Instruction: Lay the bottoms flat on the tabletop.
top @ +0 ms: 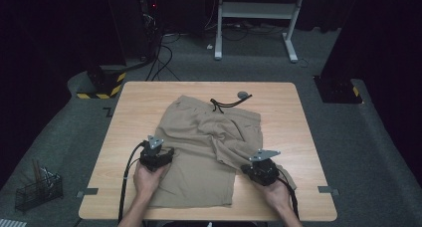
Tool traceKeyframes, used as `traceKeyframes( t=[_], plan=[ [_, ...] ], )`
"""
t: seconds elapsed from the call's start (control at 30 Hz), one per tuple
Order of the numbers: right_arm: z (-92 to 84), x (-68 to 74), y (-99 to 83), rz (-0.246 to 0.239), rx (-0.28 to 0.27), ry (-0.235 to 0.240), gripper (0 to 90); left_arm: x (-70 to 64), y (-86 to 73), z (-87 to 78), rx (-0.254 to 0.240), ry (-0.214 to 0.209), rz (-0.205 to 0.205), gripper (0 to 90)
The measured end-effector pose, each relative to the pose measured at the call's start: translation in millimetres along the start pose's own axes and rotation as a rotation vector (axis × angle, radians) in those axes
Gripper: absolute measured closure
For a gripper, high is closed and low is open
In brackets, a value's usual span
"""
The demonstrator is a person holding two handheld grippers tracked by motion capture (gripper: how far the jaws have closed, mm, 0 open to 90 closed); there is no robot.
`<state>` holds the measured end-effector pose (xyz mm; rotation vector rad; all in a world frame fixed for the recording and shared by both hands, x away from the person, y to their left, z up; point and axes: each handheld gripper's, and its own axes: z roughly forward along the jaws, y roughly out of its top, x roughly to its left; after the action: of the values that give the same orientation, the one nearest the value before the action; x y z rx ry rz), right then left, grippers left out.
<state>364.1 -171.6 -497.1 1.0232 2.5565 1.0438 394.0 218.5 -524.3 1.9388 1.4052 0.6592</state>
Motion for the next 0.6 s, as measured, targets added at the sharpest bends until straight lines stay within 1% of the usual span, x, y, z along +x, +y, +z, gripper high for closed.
traceKeyframes(
  t=[0.03, 0.07, 0.1, 0.13, 0.17, 0.2, 0.23, 0.27, 0.33, 0.37, 0.43, 0.47, 0.57, 0.6],
  plan=[
    [-1.5, 1.2, -1.0, 0.004, 0.003, 0.007, 72.9, 3.5, -0.3, -1.1, 0.007, 0.010, -0.007, 41.1],
    [-1.9, 2.6, -2.3, -0.005, 0.015, 0.002, 68.4, 6.0, -0.6, -2.0, 0.012, 0.017, -0.015, 41.2],
    [-2.1, 3.8, -3.9, -0.018, 0.020, -0.004, 67.1, 9.6, -0.8, -3.6, 0.025, 0.022, -0.032, 41.3],
    [-1.8, 5.4, -6.8, -0.027, 0.034, -0.005, 67.2, 10.6, -0.9, -5.2, 0.035, 0.021, -0.040, 41.8],
    [-0.6, 6.2, -9.2, -0.028, 0.043, -0.004, 69.7, 9.2, -1.3, -6.9, 0.037, 0.019, -0.035, 42.2],
    [1.4, 7.2, -11.4, -0.032, 0.053, -0.014, 75.3, 7.2, -2.0, -8.2, 0.033, 0.011, -0.027, 42.1],
    [2.2, 8.5, -12.4, -0.034, 0.057, -0.023, 82.0, 3.1, -3.3, -9.9, 0.023, -0.011, -0.022, 41.8],
    [2.7, 10.3, -12.3, -0.043, 0.052, -0.020, 89.4, -0.5, -4.3, -10.9, 0.015, -0.028, -0.017, 41.1],
    [1.0, 17.7, -10.1, -0.068, 0.030, -0.024, 90.0, -5.7, -6.5, -11.6, 0.003, -0.039, 0.003, 40.4],
    [-0.6, 21.3, -8.3, -0.082, 0.018, -0.020, 90.0, -7.1, -7.9, -10.6, 0.000, -0.038, 0.005, 40.2],
    [-5.2, 28.7, -4.0, -0.102, -0.011, -0.017, 90.0, -6.8, -11.0, -9.2, -0.018, -0.038, -0.004, 39.3],
    [-7.9, 31.4, -1.7, -0.111, -0.027, -0.016, 90.0, -6.2, -10.9, -9.3, -0.018, -0.038, -0.011, 39.4],
    [-15.8, 39.5, 5.5, -0.111, -0.065, 0.007, 90.0, -6.7, -10.8, -8.9, -0.018, -0.031, -0.011, 39.3],
    [-18.1, 42.9, 7.9, -0.115, -0.069, 0.010, 90.0, -6.8, -10.8, -8.9, -0.017, -0.030, -0.010, 39.1]
  ],
)
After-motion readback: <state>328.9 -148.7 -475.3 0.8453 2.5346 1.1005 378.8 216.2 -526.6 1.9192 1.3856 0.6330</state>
